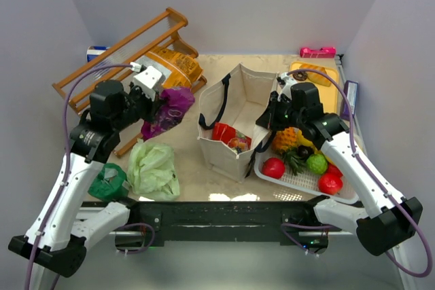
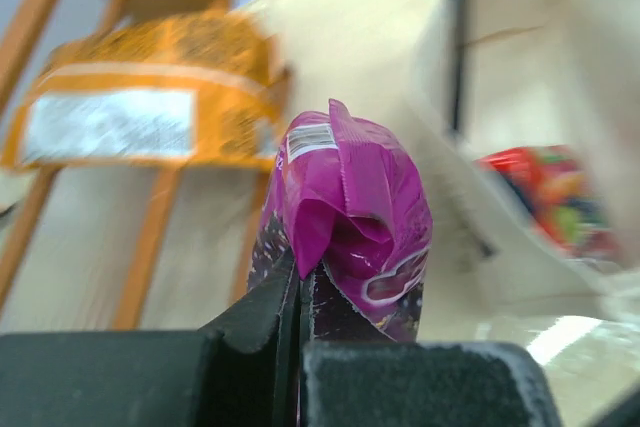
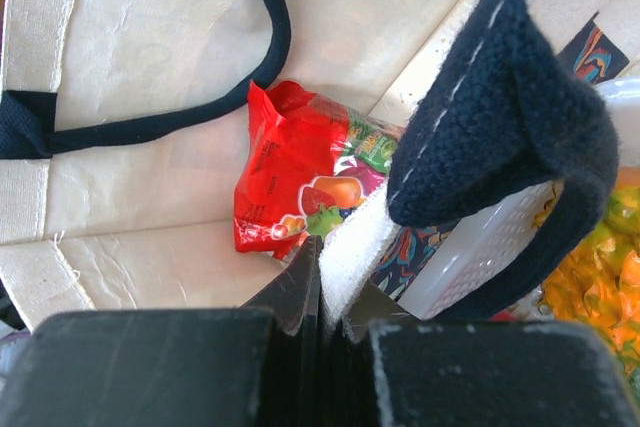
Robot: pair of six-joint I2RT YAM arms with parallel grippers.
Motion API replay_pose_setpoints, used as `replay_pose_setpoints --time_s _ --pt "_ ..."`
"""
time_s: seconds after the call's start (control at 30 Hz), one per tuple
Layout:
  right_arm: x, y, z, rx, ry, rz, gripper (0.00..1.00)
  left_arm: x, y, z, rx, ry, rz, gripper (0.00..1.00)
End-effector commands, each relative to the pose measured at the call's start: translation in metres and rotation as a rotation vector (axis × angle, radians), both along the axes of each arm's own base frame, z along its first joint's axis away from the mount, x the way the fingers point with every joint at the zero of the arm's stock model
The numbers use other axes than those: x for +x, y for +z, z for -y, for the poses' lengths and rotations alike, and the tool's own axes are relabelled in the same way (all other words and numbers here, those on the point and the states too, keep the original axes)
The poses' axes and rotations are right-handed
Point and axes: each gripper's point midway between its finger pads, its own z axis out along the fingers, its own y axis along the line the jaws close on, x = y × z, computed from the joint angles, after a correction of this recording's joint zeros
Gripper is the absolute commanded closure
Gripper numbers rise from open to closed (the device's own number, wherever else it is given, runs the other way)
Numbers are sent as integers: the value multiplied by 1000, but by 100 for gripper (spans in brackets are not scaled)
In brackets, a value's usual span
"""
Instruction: Place the mixed food into the grocery bags and tie them
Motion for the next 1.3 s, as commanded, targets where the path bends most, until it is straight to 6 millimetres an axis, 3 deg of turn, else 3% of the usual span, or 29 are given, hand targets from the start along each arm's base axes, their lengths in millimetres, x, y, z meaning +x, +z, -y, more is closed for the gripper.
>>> replay_pose_setpoints --time_s 0.0,0.07,0.13,0.17,0.2,0.27,0.37,0.47,0.63,0.67,0.7,0.73,0.83,0.9,1.0,1.13,1.17,1.27 --pt "10 50 -5 59 10 155 98 -38 83 86 -284 -458 100 100" --pt "10 50 -6 63 12 153 98 -49 107 108 -342 -533 126 100" --pt "9 50 -6 66 12 151 98 -46 118 137 -338 -546 141 100" --pt "8 51 -6 68 12 153 98 -48 142 143 -345 -549 189 100" --pt "9 50 -5 63 7 152 98 -39 139 160 -339 -538 171 100" --pt "8 51 -4 65 6 154 98 -36 159 174 -382 -541 189 100" --pt "7 52 -4 70 3 157 98 -20 163 198 -445 -527 189 100" --pt "6 54 -4 73 4 161 98 -1 134 214 -455 -475 113 100" --pt "6 53 -1 57 -2 164 97 21 89 212 -414 -351 25 98" --pt "6 53 0 55 -3 166 97 25 81 207 -386 -315 9 68" --pt "6 53 -1 56 -2 165 97 27 78 206 -368 -303 4 51" --pt "6 52 -1 57 -1 163 97 30 77 202 -347 -283 9 23" --pt "5 52 -3 65 9 162 96 57 78 168 -323 -182 17 1" --pt "4 52 -4 70 14 161 96 87 72 125 -353 -86 -14 0" --pt "4 53 -3 67 9 166 96 114 52 74 -175 158 50 0" --pt "5 52 -3 63 12 167 96 138 14 39 92 321 32 0" --pt "5 53 -4 67 16 171 96 148 -6 25 207 385 10 0" --pt "5 51 -5 68 21 162 96 162 -33 6 361 467 -6 2"
